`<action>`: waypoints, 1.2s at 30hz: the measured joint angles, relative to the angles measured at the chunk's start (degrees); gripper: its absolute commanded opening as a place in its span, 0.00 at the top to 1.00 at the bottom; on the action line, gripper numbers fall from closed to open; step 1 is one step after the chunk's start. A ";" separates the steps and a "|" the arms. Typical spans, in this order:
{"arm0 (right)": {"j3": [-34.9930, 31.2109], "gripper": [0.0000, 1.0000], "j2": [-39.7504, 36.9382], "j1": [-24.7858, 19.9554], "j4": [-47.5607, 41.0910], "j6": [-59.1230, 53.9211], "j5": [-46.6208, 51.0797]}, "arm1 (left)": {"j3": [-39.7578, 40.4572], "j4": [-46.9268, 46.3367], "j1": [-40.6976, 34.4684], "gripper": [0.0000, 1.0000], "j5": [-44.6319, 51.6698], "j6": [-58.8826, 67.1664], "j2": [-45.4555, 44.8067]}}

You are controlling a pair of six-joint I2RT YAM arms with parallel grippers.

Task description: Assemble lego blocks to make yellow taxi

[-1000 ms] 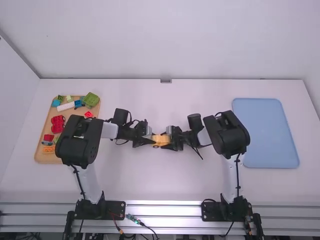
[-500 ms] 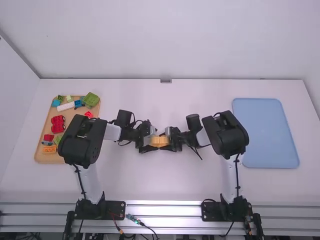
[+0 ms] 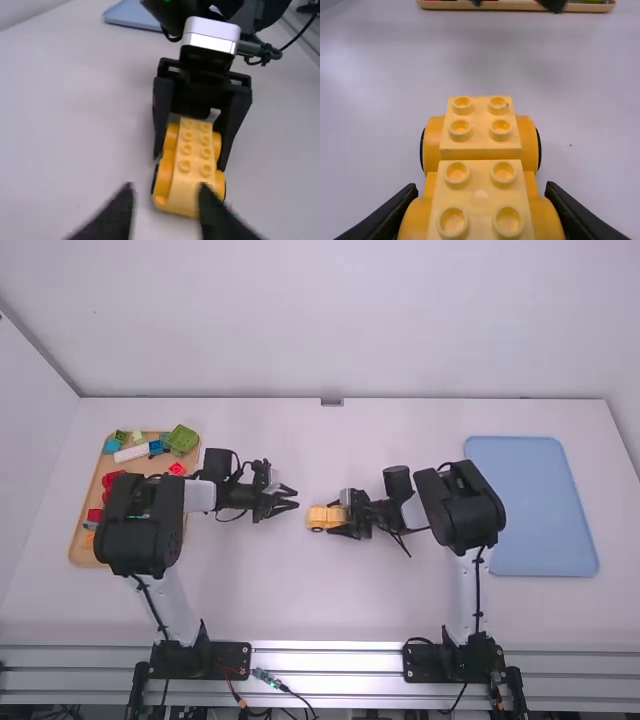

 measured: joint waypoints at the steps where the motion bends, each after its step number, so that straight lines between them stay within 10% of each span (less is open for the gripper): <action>1: 0.00 0.59 0.00 0.00 0.07 0.02 -0.02 | -0.26 0.68 -0.92 0.98 -0.02 0.07 0.00; 18: 0.02 0.57 0.11 -0.44 0.42 1.68 1.75 | -2.40 4.50 -13.29 0.98 -16.31 -5.62 -0.04; 36: 0.02 0.58 0.11 0.09 -0.02 1.64 1.27 | -3.52 6.12 -13.49 0.98 -12.96 -6.73 -0.04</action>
